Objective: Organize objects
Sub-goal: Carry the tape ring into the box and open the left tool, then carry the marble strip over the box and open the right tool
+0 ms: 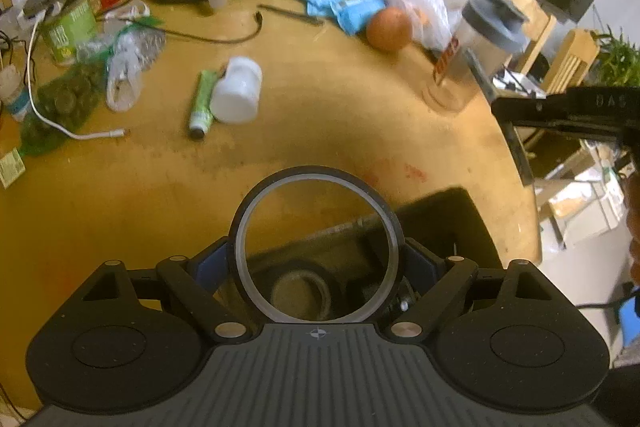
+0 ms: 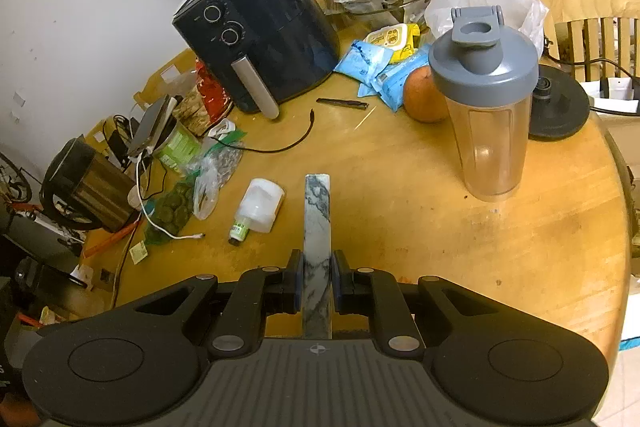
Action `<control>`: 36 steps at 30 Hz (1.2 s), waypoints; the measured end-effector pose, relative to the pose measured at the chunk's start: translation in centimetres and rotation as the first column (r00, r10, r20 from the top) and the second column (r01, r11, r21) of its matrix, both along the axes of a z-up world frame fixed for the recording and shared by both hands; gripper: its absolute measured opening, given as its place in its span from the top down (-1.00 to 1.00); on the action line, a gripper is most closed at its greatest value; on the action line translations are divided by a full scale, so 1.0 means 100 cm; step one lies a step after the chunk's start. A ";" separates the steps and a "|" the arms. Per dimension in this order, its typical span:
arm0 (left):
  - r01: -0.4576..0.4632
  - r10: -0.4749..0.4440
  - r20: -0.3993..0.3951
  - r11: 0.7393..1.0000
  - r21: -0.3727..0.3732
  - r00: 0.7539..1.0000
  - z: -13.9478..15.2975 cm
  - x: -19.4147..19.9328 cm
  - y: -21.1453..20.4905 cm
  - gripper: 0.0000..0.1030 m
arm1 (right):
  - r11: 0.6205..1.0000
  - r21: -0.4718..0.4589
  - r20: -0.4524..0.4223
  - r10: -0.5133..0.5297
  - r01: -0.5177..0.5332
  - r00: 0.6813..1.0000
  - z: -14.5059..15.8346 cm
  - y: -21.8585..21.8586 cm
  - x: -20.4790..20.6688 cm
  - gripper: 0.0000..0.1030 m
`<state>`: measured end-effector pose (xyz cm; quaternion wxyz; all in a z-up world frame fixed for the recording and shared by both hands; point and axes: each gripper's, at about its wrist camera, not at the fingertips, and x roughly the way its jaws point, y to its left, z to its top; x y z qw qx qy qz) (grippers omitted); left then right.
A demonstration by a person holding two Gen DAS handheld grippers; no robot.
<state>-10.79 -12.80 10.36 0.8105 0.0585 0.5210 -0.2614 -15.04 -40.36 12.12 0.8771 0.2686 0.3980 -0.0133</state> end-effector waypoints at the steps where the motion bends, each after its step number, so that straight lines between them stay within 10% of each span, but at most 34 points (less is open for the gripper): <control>1: 0.001 -0.001 -0.008 1.000 0.012 1.000 -0.002 -0.002 -0.001 -0.72 | 1.000 0.002 -0.001 0.003 -0.003 1.000 0.000 0.000 -0.001 0.68; 27: -0.241 0.248 0.097 0.967 -0.085 0.964 0.006 -0.043 0.024 -1.00 | 0.983 0.031 -0.019 0.184 -0.183 0.983 -0.010 0.022 -0.024 0.68; 36: -0.291 0.301 0.117 0.952 -0.095 0.946 0.005 -0.056 0.039 -1.00 | 0.845 -0.145 0.024 0.524 -0.516 0.851 0.005 0.060 -0.011 0.67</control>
